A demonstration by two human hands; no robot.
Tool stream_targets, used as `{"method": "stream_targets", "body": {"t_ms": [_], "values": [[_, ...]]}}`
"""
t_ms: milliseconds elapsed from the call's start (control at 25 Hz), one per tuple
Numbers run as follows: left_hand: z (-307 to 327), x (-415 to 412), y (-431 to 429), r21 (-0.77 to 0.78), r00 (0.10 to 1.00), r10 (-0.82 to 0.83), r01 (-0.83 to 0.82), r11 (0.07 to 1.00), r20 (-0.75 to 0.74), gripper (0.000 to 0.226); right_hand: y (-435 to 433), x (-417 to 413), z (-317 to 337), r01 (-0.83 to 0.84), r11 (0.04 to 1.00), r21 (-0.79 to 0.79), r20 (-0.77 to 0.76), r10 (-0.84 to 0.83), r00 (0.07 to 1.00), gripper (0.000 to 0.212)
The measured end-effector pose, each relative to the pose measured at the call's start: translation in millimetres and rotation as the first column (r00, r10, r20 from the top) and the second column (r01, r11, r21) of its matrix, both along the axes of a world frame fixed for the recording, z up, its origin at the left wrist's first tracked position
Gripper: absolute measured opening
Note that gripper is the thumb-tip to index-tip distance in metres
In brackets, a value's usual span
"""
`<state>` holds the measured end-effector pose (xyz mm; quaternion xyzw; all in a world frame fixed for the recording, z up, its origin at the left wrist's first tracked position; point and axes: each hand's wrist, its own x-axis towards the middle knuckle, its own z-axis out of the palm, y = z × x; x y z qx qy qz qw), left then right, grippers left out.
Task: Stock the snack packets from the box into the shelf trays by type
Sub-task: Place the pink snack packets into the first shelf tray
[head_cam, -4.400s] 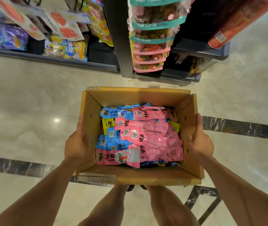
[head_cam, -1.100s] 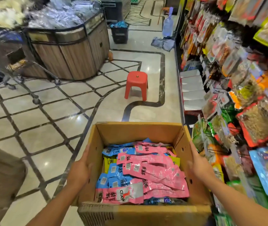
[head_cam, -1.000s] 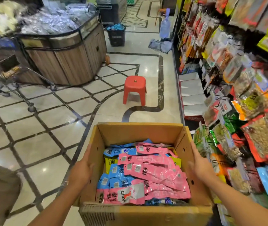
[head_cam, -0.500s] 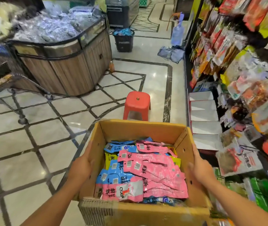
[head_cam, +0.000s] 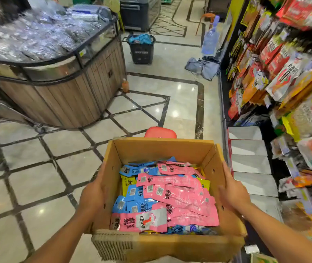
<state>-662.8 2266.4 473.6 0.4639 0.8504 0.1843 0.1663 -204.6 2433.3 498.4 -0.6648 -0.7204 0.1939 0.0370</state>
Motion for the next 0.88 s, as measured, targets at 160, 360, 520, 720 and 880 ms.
{"method": "stream_targets", "body": {"t_ms": [160,360,520,720,880], "values": [[33.7,-38.2,121.6,-0.062,0.994,-0.099,0.096,0.993,-0.042,0.102,91.6,-29.7,12.0,0.056,0.998,0.006,-0.011,-0.056,0.998,0.101],[37.0,-63.3,281.0,-0.089,0.981,-0.175,0.168,0.982,-0.087,0.106,213.8,-39.4,1.6,0.144,0.989,-0.03,-0.038,-0.145,0.989,0.097],[30.3,-54.5,395.7,-0.092,0.972,-0.231,0.225,0.97,-0.051,0.102,302.3,-29.2,-16.4,0.176,0.984,-0.04,-0.085,-0.179,0.98,0.089],[49.7,-15.1,529.4,-0.161,0.961,-0.269,0.255,0.953,-0.069,0.087,398.7,5.1,-19.9,0.242,0.969,-0.048,-0.058,-0.245,0.968,0.097],[66.0,19.6,611.0,-0.119,0.917,-0.39,0.379,0.918,-0.089,0.09,441.2,36.7,-13.2,0.323,0.945,-0.058,-0.103,-0.327,0.939,0.104]]}}
